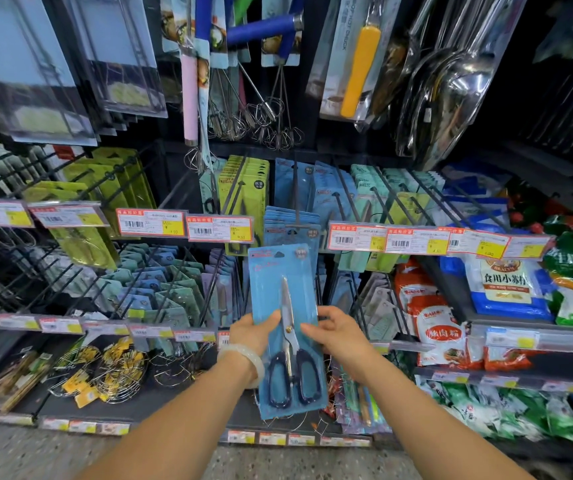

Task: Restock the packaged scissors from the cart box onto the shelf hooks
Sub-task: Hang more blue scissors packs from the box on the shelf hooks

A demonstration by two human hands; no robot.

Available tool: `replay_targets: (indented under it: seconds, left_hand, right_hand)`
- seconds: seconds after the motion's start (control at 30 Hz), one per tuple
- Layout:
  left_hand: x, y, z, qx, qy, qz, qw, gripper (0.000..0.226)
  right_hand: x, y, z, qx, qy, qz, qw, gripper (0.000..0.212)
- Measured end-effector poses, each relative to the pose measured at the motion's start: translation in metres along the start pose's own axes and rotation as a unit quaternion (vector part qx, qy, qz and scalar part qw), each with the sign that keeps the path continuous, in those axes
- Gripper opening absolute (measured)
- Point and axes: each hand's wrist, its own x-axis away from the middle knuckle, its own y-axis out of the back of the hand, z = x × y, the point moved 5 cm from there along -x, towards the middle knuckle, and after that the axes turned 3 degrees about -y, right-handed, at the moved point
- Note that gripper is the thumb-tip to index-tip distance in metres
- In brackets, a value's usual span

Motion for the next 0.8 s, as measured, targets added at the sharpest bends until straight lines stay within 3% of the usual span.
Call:
replay_targets:
  seconds: [0.07, 0.23, 0.37, 0.5, 0.63, 0.8]
  left_hand:
    - [0.005, -0.004, -0.002, 0.018, -0.014, 0.009, 1.0, 0.014]
    - [0.005, -0.006, -0.012, -0.001, -0.081, 0.053, 0.995, 0.007]
    - [-0.001, -0.01, -0.022, -0.005, -0.077, 0.046, 0.996, 0.004]
    - [-0.016, -0.015, -0.027, -0.095, -0.04, 0.017, 0.994, 0.035]
    - [-0.028, -0.017, -0.028, -0.152, -0.021, 0.01, 0.988, 0.052]
    - [-0.049, -0.016, -0.035, -0.166, -0.032, 0.022, 0.985, 0.038]
  right_hand:
    - [-0.003, 0.001, 0.0, -0.006, 0.023, -0.035, 0.999, 0.015]
    - [-0.007, 0.005, -0.002, 0.001, 0.059, -0.051, 0.997, 0.014]
    - [-0.017, 0.005, 0.006, -0.006, 0.075, -0.063, 0.995, 0.011]
    - [-0.031, 0.004, 0.006, 0.016, 0.041, -0.095, 0.995, 0.005]
    - [-0.044, 0.002, 0.007, 0.092, 0.023, -0.139, 0.986, 0.018]
    - [-0.065, 0.001, 0.017, 0.141, 0.016, -0.16, 0.977, 0.026]
